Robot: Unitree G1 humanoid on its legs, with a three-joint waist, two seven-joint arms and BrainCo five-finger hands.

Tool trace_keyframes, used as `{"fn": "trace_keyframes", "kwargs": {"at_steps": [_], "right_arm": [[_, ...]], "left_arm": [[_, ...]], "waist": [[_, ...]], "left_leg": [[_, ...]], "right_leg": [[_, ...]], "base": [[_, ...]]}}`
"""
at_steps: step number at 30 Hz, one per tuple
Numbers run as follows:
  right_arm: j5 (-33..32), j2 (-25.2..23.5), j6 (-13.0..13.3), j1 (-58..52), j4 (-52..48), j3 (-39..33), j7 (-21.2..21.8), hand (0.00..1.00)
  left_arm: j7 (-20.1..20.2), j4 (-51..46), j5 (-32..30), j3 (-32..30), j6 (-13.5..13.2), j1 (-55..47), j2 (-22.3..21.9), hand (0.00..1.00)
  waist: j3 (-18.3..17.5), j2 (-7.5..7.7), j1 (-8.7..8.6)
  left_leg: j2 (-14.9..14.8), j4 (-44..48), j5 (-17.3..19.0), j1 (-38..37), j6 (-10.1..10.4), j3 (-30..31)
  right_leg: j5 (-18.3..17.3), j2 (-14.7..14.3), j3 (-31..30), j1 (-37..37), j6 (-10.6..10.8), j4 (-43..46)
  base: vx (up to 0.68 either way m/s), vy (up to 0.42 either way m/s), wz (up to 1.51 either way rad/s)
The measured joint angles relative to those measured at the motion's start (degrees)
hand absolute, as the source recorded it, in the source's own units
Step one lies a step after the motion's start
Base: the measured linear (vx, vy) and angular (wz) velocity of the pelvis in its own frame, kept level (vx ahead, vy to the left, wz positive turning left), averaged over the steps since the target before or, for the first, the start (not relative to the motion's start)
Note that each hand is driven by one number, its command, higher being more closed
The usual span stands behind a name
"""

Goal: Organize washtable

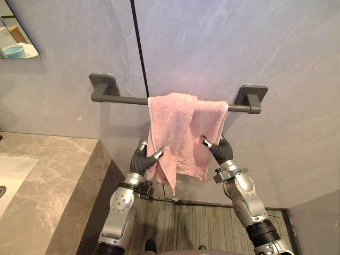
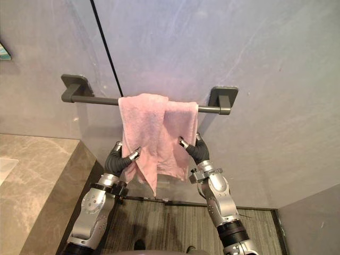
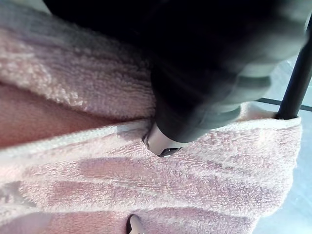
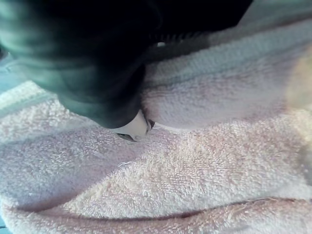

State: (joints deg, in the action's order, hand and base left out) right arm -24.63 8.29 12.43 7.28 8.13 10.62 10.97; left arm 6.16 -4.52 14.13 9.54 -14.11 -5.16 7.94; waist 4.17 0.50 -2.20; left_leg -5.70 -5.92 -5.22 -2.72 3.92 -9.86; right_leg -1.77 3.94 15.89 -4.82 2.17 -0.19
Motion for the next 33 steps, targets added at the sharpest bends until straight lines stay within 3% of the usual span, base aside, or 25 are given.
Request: {"fn": "trace_keyframes", "kwargs": {"at_steps": [12,33], "right_arm": [[0.04,-0.75,0.03,-0.02,-0.11,-1.08,0.22,1.0],[3.8,-3.61,-0.63,-0.19,-2.81,-1.99,0.52,1.0]], "left_arm": [[-0.37,-6.85,4.35,-3.23,-0.15,0.03,-1.14,1.0],[-0.18,-5.98,4.36,-10.41,-0.08,0.03,-5.05,1.0]], "waist": [[0.01,0.02,0.07],[1.56,0.54,0.07]], "left_leg": [[0.03,0.0,0.0,0.02,0.0,0.28],[0.24,0.0,0.02,0.13,0.0,1.08]], "right_leg": [[0.0,0.02,0.27,-0.15,0.0,0.06],[-0.89,0.34,0.97,-0.1,0.48,1.1]], "base": [[0.0,0.0,0.0],[0.0,0.0,0.01]]}}
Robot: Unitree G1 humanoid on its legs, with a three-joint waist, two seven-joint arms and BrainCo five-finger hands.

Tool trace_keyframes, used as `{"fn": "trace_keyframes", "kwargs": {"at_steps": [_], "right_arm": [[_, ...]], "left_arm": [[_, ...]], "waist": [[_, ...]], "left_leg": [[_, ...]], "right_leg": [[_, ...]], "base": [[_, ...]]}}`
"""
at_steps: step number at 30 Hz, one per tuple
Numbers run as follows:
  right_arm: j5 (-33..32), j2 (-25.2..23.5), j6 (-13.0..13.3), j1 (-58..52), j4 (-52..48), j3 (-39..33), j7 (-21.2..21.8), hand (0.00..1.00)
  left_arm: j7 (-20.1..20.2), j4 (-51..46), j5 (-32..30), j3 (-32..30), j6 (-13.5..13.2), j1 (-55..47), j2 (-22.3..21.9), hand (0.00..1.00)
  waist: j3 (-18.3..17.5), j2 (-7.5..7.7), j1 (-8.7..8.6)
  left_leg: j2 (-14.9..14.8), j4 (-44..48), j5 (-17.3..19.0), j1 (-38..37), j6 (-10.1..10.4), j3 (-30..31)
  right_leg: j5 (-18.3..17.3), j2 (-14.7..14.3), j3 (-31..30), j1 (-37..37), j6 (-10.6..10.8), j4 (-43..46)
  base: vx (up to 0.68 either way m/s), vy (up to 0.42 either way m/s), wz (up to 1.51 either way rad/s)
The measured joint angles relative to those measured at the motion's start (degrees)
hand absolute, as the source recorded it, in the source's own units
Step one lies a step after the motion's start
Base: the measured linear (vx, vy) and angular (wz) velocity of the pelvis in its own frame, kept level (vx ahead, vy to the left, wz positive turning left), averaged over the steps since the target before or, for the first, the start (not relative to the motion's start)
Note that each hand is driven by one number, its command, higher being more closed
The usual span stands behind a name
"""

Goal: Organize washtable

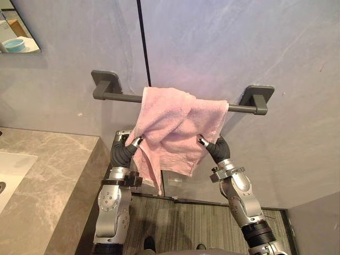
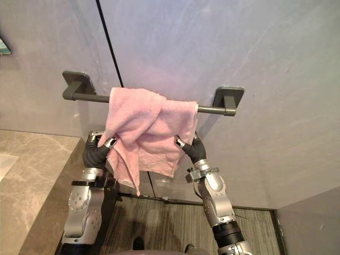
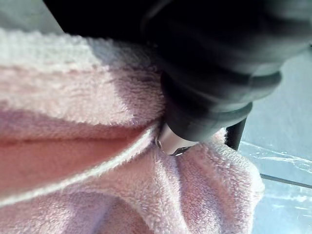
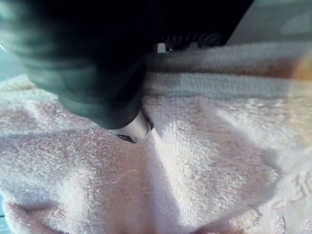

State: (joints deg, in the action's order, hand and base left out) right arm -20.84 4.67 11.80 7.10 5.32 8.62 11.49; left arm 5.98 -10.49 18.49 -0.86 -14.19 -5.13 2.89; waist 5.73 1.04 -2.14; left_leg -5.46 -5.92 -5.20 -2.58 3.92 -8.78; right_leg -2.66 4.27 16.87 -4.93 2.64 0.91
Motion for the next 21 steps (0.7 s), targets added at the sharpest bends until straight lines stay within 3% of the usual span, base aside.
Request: {"fn": "trace_keyframes", "kwargs": {"at_steps": [6,9,11,21], "right_arm": [[0.73,0.06,-0.48,1.0,-0.09,-2.11,0.03,1.0],[0.69,0.52,0.24,-1.0,-2.08,-6.96,0.03,1.0],[0.72,1.49,0.18,-0.81,-2.37,-7.93,0.03,1.0],[0.73,1.44,0.19,-0.63,-2.45,-8.47,0.01,1.0]], "left_arm": [[-0.01,2.11,0.03,-0.94,0.0,1.65,-0.08,1.0],[-1.38,2.11,1.96,-12.1,-0.84,2.92,-0.55,1.0],[-1.02,2.16,1.87,-11.96,-1.29,2.91,1.49,1.0],[-0.89,5.93,1.79,-11.84,-1.33,4.32,1.33,1.0]], "waist": [[0.86,-0.1,-0.11],[0.92,-0.19,-0.26],[0.92,-0.18,-0.13],[0.91,-0.17,-0.33]], "left_leg": [[-0.01,0.0,0.01,-0.04,0.0,0.02],[-0.03,0.0,0.01,-0.08,0.0,0.0],[-0.01,-0.01,0.01,-0.16,-0.01,0.03],[0.01,0.0,0.01,-0.15,-0.01,-0.04]], "right_leg": [[-0.01,0.0,0.0,-0.01,0.01,0.09],[-0.04,0.0,-0.03,-0.01,0.02,0.15],[-0.06,0.07,-0.05,0.03,0.04,0.37],[-0.09,0.09,-0.16,0.08,0.1,0.33]], "base": [[0.0,0.0,0.0],[0.0,0.0,0.0],[0.0,0.0,0.0],[0.0,0.001,0.0]]}}
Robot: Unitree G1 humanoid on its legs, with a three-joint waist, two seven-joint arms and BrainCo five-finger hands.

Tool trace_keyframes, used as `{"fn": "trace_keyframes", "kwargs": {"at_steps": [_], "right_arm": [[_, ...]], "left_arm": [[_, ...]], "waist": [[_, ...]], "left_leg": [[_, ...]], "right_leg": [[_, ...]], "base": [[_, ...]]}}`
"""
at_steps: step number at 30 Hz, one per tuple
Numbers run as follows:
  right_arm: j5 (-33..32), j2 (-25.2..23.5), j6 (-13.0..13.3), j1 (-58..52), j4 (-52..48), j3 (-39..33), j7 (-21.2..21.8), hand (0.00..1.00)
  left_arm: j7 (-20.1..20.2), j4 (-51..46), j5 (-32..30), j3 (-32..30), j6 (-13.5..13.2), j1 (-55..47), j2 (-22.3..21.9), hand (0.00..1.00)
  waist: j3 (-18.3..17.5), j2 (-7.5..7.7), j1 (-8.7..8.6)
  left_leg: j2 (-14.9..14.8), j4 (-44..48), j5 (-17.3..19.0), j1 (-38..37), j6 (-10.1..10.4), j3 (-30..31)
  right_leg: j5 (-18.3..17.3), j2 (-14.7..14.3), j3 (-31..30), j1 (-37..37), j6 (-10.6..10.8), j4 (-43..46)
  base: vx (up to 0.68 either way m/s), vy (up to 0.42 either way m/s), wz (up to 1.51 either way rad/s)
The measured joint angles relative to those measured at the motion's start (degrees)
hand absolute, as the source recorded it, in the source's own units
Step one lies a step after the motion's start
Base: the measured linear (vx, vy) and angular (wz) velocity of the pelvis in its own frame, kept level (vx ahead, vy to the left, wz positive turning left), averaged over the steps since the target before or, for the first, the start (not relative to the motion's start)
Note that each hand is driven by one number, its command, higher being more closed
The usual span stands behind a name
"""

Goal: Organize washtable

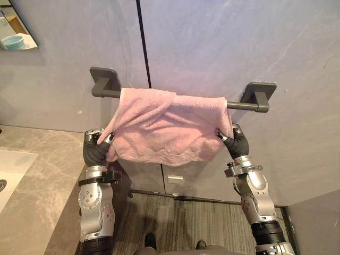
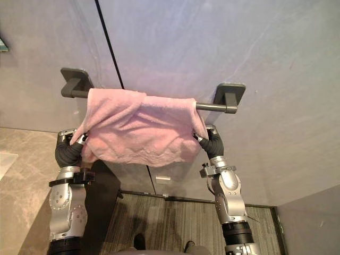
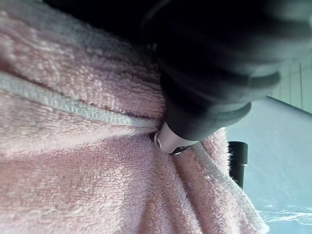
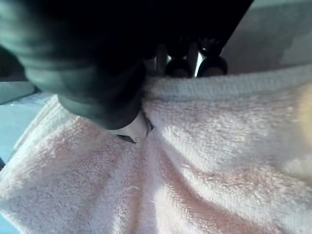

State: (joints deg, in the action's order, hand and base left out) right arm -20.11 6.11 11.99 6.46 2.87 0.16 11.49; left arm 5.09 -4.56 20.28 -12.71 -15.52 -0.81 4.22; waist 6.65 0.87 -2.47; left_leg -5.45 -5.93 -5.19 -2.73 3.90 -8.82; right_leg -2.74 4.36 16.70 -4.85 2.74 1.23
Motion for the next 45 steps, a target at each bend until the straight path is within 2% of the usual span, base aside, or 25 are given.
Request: {"fn": "trace_keyframes", "kwargs": {"at_steps": [19,29,37,40,45], "right_arm": [[0.01,-0.21,0.13,0.06,0.0,-1.06,-0.01,1.0],[-0.03,-3.17,0.93,-0.18,-0.07,-2.89,-0.16,1.0],[-0.04,-4.71,1.18,-1.12,-0.29,-3.69,-0.29,1.0],[-0.01,-4.62,1.4,-1.84,-0.04,-3.51,-0.28,1.0],[0.07,-4.42,1.49,-2.57,0.49,-1.93,-0.28,1.0]], "left_arm": [[0.94,7.45,-0.67,1.88,-0.78,0.96,-0.01,1.0],[0.94,8.68,-0.64,2.1,-1.27,1.14,-1.63,1.0],[0.97,10.07,-0.64,5.68,-1.23,0.64,-1.9,1.0],[1.08,10.86,-0.69,8.36,-1.26,0.35,-1.7,1.0],[1.1,11.33,-0.79,10.43,-1.28,0.13,-1.13,1.0]], "waist": [[-0.04,0.06,-0.02],[-0.11,0.26,-0.27],[-0.1,0.45,-0.05],[-0.19,0.71,0.12],[-0.75,1.97,0.13]], "left_leg": [[-0.02,0.0,0.0,0.0,0.0,-0.26],[-0.01,0.0,0.03,0.01,-0.01,-0.48],[0.37,0.0,0.27,0.02,-0.34,-0.62],[0.49,0.0,1.13,-0.03,-0.41,-0.87],[0.59,0.02,1.27,-0.22,-0.62,-1.74]], "right_leg": [[-0.12,-0.01,-0.28,0.13,0.23,-0.16],[-0.14,-0.01,-0.53,0.17,0.46,-0.37],[-0.17,0.49,-0.65,0.25,0.71,-0.36],[-0.51,0.68,-1.11,0.49,1.21,-0.03],[-0.7,0.95,-2.25,1.08,1.35,0.61]], "base": [[0.0,0.0,0.0],[0.0,0.0,0.0],[0.0,0.0,0.0],[0.0,0.001,-0.03],[0.03,0.011,-0.09]]}}
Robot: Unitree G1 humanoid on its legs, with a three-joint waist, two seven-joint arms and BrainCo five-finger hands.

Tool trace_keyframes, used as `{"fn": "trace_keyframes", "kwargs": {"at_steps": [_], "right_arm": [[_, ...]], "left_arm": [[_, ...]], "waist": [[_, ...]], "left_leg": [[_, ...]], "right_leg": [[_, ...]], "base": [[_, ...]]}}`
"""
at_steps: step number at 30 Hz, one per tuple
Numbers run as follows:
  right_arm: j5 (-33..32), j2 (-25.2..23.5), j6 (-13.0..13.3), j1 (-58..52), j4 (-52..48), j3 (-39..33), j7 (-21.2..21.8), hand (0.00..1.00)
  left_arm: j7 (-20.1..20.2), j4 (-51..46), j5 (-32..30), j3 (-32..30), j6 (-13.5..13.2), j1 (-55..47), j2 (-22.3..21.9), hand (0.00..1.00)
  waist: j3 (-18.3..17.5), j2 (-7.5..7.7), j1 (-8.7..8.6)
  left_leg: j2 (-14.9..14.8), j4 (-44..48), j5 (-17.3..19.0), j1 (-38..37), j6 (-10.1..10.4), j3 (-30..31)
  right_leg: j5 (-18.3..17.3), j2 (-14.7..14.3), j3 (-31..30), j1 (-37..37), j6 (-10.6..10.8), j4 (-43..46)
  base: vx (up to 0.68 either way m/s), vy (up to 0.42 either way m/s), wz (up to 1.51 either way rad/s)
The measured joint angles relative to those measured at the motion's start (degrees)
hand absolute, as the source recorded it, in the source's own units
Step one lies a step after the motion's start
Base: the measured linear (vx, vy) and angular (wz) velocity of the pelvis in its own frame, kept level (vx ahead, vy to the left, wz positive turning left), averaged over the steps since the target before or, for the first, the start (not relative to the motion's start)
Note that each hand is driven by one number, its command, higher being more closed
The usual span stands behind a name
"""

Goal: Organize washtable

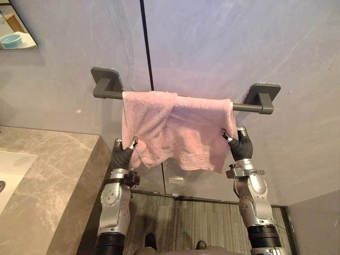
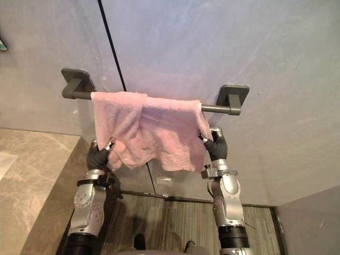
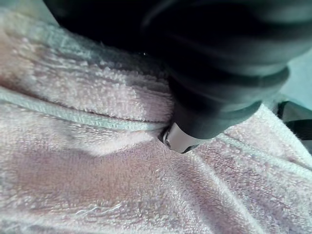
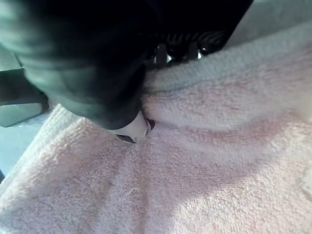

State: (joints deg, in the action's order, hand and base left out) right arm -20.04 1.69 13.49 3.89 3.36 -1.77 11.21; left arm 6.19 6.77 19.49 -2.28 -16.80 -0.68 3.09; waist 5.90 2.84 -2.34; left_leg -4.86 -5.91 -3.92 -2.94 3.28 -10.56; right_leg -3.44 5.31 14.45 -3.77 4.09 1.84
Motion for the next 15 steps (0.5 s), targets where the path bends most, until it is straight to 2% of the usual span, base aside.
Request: {"fn": "trace_keyframes", "kwargs": {"at_steps": [8,9,15], "right_arm": [[2.05,0.34,0.03,-0.3,2.24,1.17,-0.26,1.0],[2.66,1.12,0.03,-0.3,2.44,1.96,-0.72,0.0],[3.88,1.45,-0.28,-0.89,4.62,2.1,-1.9,0.0]], "left_arm": [[-0.08,0.09,-1.76,0.62,-0.07,-0.55,0.06,1.0],[-0.14,0.43,-2.01,0.67,-0.1,-0.52,0.07,0.0],[-1.03,2.01,-2.45,1.98,0.24,-1.13,0.98,0.0]], "waist": [[-0.15,0.41,0.07],[-0.15,0.41,0.08],[-0.21,0.7,0.01]], "left_leg": [[0.38,-0.01,0.17,-0.74,-0.06,-0.22],[0.38,-0.01,0.18,-0.78,-0.06,-0.22],[0.4,-0.01,0.38,-0.89,0.0,-0.19]], "right_leg": [[-0.71,0.3,-0.3,-0.08,-0.13,1.25],[-0.82,0.33,-0.31,-0.05,-0.07,1.4],[-1.6,0.47,-0.34,0.15,0.19,2.09]], "base": [[0.01,0.003,-0.01],[0.0,0.0,0.0],[0.01,0.001,0.0]]}}
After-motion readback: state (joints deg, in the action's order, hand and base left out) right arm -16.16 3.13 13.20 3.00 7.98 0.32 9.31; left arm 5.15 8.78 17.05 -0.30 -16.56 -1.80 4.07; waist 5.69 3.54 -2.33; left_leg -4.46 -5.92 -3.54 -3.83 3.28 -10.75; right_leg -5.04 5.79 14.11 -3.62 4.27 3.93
